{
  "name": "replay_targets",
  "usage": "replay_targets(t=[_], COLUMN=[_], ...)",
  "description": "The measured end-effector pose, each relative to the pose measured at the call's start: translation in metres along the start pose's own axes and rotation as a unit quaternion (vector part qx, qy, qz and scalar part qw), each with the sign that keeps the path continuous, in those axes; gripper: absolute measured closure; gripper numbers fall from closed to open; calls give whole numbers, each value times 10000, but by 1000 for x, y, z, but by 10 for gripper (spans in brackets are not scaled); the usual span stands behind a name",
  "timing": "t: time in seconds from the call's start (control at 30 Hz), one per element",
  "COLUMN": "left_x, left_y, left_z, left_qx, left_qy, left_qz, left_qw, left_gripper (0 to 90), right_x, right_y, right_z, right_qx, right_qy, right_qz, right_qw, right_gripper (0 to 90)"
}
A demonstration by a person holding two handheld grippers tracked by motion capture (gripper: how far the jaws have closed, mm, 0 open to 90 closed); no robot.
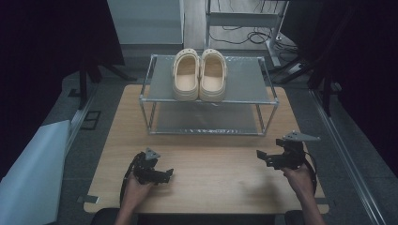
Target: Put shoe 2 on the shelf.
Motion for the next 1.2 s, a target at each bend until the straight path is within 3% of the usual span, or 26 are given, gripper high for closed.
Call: replay_targets(t=[0.4, 0.67, 0.77, 0.97, 1.07, 1.2], left_x=[0, 1, 1, 2, 2, 1], left_y=[-2, -4, -4, -6, -6, -5], left_z=[-5, -7, -8, -9, -9, -8], left_qx=[-63, -92, -104, -135, -139, -158], left_qy=[-153, -248, -268, -321, -317, -326], left_qz=[63, 123, 140, 172, 171, 167], left_qw=[9998, 9996, 9995, 9992, 9993, 9992], left_gripper=[0, 0, 0, 0, 0, 0], right_x=[43, 63, 66, 78, 79, 79], right_y=[-33, -50, -53, -63, -64, -65], right_z=[1, 2, 2, 2, 3, 3], right_qx=[190, 357, 356, 403, 481, 483], right_qy=[18, 302, 357, 537, 677, 696], right_qz=[338, 682, 751, 1111, 1118, 1105], right_qw=[9992, 9966, 9959, 9915, 9903, 9903], right_gripper=[0, 0, 0, 0, 0, 0])
Point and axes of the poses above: each handheld gripper's, and its own axes: y roughly backward along the jaws, x roughly out of its underside, z roughly to its left, the point moved 6 cm from there along -y, roughly forward along the jaws, and after that the axes turned 11 degrees about -y, right-handed, at the moved point
